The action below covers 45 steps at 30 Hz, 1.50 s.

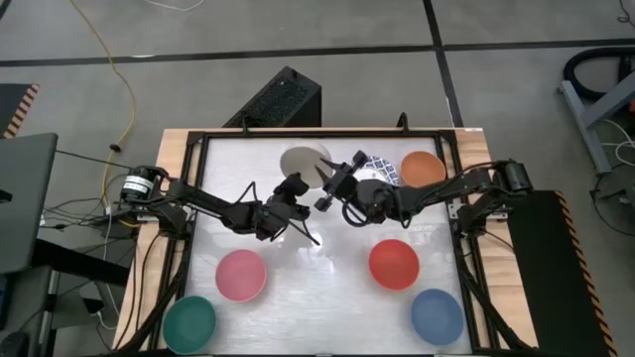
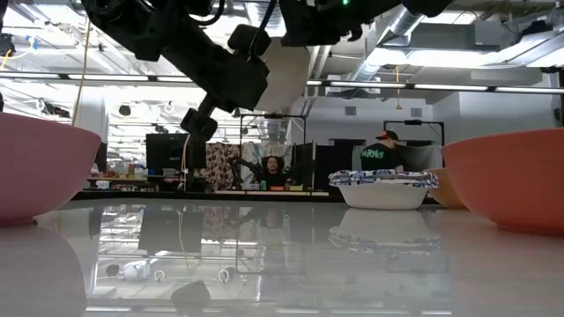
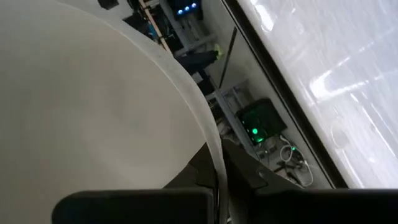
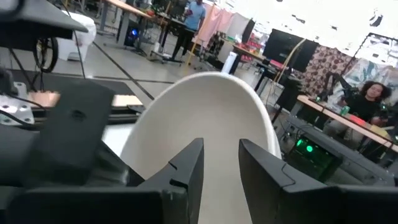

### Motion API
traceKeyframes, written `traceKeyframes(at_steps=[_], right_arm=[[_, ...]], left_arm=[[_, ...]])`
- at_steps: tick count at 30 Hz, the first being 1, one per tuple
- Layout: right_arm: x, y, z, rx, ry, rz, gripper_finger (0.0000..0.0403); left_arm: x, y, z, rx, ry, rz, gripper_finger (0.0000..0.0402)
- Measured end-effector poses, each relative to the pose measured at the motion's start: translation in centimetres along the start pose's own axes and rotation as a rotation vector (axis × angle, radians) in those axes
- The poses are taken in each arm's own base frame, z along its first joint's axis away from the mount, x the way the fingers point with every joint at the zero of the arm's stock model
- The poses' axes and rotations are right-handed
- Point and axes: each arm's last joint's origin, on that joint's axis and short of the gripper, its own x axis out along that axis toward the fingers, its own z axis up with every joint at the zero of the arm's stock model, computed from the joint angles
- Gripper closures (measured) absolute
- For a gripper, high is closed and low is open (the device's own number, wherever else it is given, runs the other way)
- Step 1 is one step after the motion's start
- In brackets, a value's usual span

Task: Nest bowls inside each other
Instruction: Stack the gray bowl on top of the white patterned bowl

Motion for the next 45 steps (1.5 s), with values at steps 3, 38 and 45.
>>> traceKeyframes(at_steps=[3, 38, 45], right_arm=[[0.3, -0.2, -0.2, 0.008, 0.015, -0.005, 0.0281], [0.8, -1.2, -0.1, -0.109, 0.058, -0.157, 0.0188], [1.0, -1.3, -0.3, -0.084, 0.062, -0.137, 0.0252]], left_arm=[[0.0, 0.0, 0.0, -0.010, 0.001, 0.000, 0.0401], [0.2, -0.2, -0.1, -0.006, 0.005, -0.009, 0.0401], [0.2, -0.2, 0.0, 0.048, -0.015, -0.006, 0.0402]])
